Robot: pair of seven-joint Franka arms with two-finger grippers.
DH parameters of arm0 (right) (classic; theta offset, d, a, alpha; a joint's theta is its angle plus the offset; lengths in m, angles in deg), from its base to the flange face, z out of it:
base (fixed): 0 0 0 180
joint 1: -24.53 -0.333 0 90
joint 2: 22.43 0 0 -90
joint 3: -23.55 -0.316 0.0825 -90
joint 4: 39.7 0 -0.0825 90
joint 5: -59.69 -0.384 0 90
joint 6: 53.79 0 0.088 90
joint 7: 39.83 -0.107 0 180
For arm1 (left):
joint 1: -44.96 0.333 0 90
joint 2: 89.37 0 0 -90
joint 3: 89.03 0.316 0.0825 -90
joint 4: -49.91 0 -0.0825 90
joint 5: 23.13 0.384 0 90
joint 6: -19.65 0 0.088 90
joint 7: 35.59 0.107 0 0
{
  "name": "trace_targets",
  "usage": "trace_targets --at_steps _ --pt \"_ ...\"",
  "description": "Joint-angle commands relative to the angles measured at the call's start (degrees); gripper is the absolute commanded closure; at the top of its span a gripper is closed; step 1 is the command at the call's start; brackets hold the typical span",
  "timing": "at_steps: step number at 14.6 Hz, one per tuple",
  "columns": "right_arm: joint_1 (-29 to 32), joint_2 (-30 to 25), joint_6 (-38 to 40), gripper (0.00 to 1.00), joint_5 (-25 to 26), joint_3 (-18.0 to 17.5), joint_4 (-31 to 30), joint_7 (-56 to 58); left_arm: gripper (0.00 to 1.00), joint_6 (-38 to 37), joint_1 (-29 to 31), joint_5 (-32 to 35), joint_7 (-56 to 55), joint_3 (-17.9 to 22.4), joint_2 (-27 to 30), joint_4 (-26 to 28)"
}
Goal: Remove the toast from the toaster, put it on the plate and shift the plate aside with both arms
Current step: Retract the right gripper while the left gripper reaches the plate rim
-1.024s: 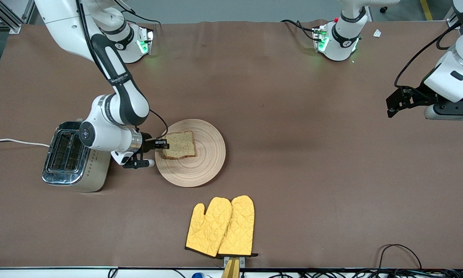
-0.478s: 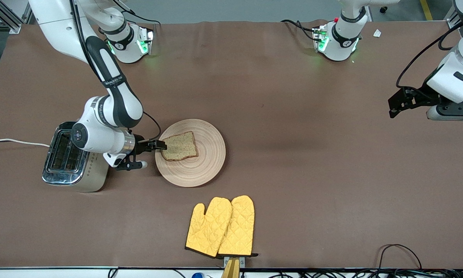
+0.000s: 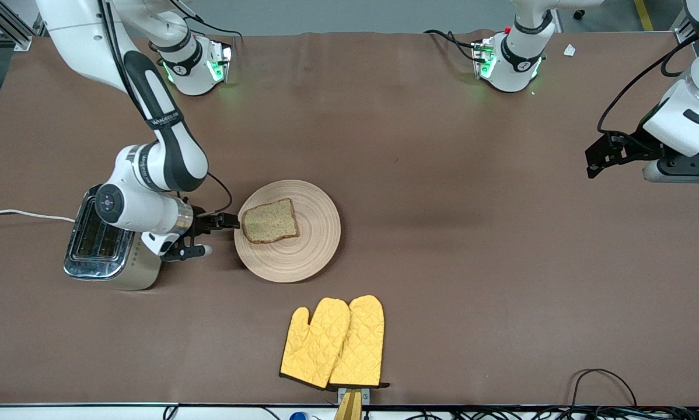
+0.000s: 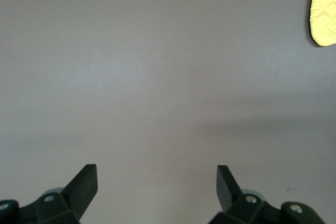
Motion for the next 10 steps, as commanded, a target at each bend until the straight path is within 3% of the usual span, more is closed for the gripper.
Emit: trace_targets --at_steps 1,4,6,10 --pt "0.61 -6.46 3.25 0.00 4.76 1.62 -1.31 -0.01 0.00 -0.93 0.27 0.37 -0.83 -0.39 -0.36 -0.47" --pt "0.70 -12.17 8.86 0.00 10.22 4.43 0.70 -1.06 0.00 -2.86 0.27 -0.77 -0.74 -0.39 -0.27 0.05" --pt "0.79 -13.86 16.32 0.00 10.49 6.71 4.91 -1.76 0.00 -2.86 0.27 -4.36 -0.48 -0.48 -1.23 0.40" --pt "0.79 -16.84 28.90 0.00 14.45 11.37 13.80 -2.29 0.00 -1.82 -0.69 -16.12 0.93 -1.53 -9.21 1.81"
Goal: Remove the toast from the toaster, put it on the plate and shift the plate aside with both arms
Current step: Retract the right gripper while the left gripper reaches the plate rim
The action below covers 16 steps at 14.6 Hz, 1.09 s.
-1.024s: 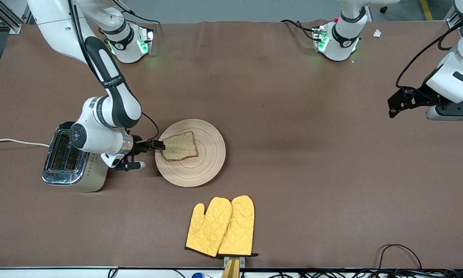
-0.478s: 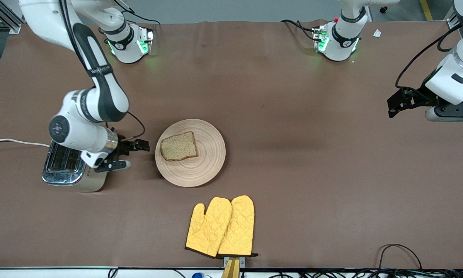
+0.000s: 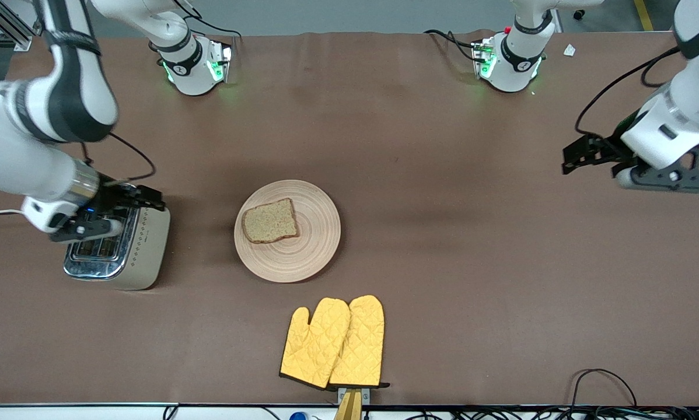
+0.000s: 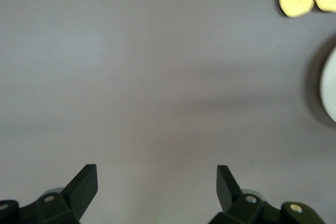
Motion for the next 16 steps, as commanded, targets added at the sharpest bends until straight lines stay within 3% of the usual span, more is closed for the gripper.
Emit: trace_targets --at_steps 1,4,7,13,14,16 --pt "0.33 -2.91 6.29 0.00 2.19 2.34 3.76 -1.46 0.00 2.28 -0.36 -8.97 -0.36 -1.52 -7.78 -0.25" --pt "0.33 -6.69 9.37 0.00 5.07 3.66 4.02 -1.46 0.00 8.86 -1.15 -16.71 -0.46 -3.54 -14.29 -0.42" --pt "0.24 -9.25 11.04 0.00 7.72 3.67 4.20 -1.55 0.00 18.69 -2.29 -29.62 0.33 -7.31 -22.90 -0.60" --pt "0.59 -9.17 15.00 0.00 8.77 2.88 10.08 -1.46 0.00 40.14 -10.62 -38.26 5.50 -13.64 -38.28 -4.29" --pt "2.86 -9.08 15.27 0.00 8.87 0.35 10.26 -1.55 0.00 43.57 -12.47 -40.01 6.65 -13.83 -40.05 -4.99" --pt "14.78 -9.08 15.44 0.00 9.04 -12.53 10.53 -1.46 0.00 47.11 -15.64 -43.27 8.76 -13.83 -43.74 -7.79"
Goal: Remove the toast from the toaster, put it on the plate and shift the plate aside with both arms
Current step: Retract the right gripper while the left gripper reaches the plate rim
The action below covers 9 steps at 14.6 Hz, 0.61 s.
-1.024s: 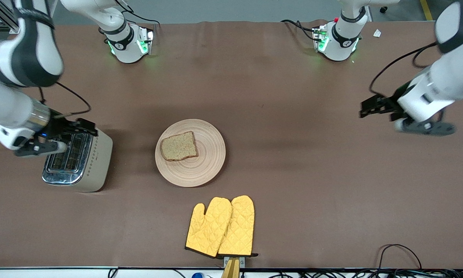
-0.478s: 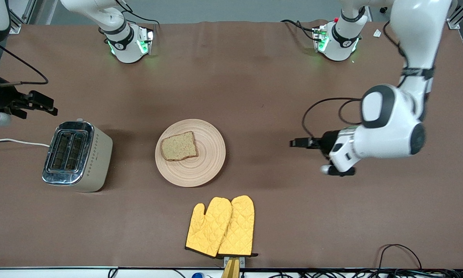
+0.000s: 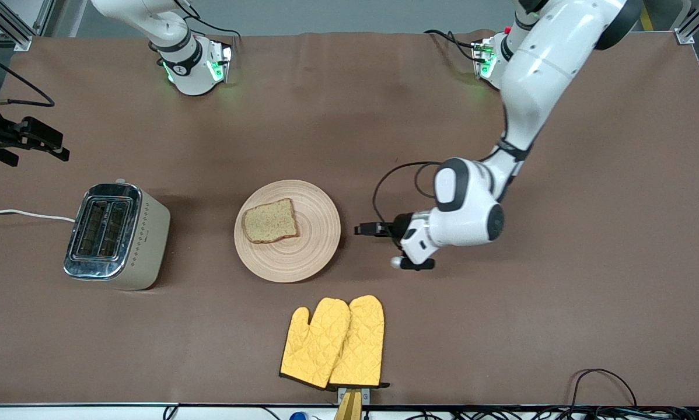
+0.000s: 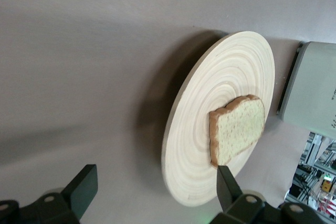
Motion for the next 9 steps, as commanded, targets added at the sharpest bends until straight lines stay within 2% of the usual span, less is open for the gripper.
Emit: trace_targets --at_steps 1,7,9 --pt "12.21 -0.17 0.99 0.00 1.35 -12.27 0.58 -0.78 0.00 3.16 -3.07 -3.39 2.50 -0.11 -5.32 -5.77" --pt "13.29 -0.08 1.08 0.00 1.26 -12.81 0.67 -0.34 0.05 11.16 -8.35 -6.03 3.38 -0.20 -11.04 -10.34" --pt "15.30 -0.08 1.60 0.00 1.26 -14.74 0.67 -0.25 0.07 11.69 -8.71 -6.03 3.83 -0.28 -11.75 -10.35"
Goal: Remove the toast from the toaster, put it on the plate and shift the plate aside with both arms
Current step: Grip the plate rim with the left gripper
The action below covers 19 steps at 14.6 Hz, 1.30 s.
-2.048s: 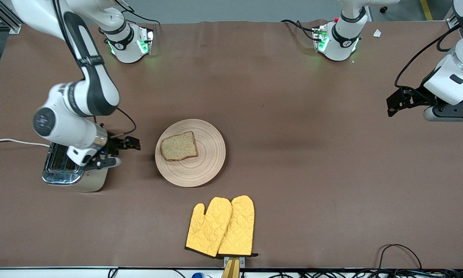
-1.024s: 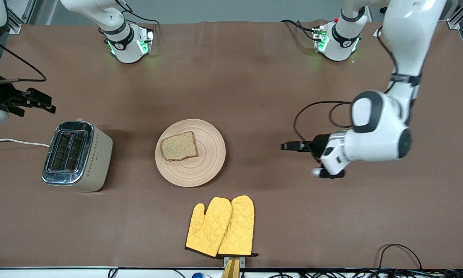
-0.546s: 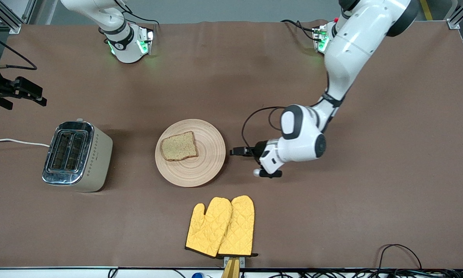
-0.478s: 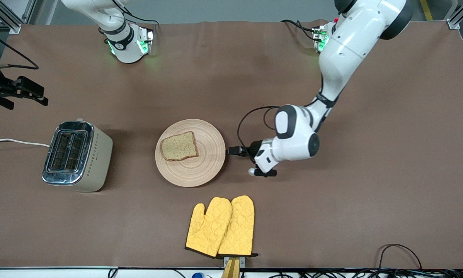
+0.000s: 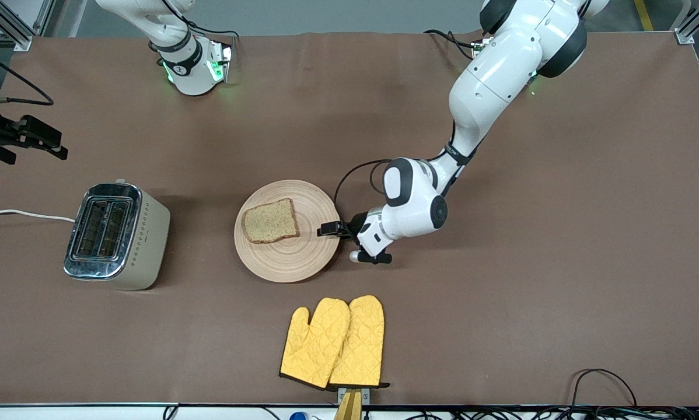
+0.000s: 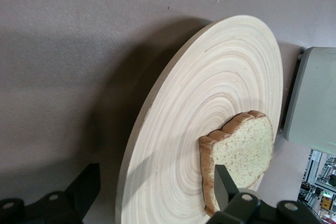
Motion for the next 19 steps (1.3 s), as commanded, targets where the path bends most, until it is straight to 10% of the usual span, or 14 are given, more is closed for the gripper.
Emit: trace_targets --at_steps 1,9,19 --pt "3.44 -0.09 1.51 0.00 0.85 -3.36 0.63 -0.03 0.12 1.05 -0.49 -1.36 2.36 -0.14 -1.95 -2.14" --pt "3.09 0.09 1.69 0.00 1.90 -3.18 1.78 0.06 1.00 1.05 0.03 -2.15 8.96 -0.23 -1.86 -1.96" --pt "3.62 1.32 3.27 0.00 2.52 -2.84 6.08 -0.12 1.00 -14.84 16.71 -2.24 18.96 -3.31 5.69 2.87"
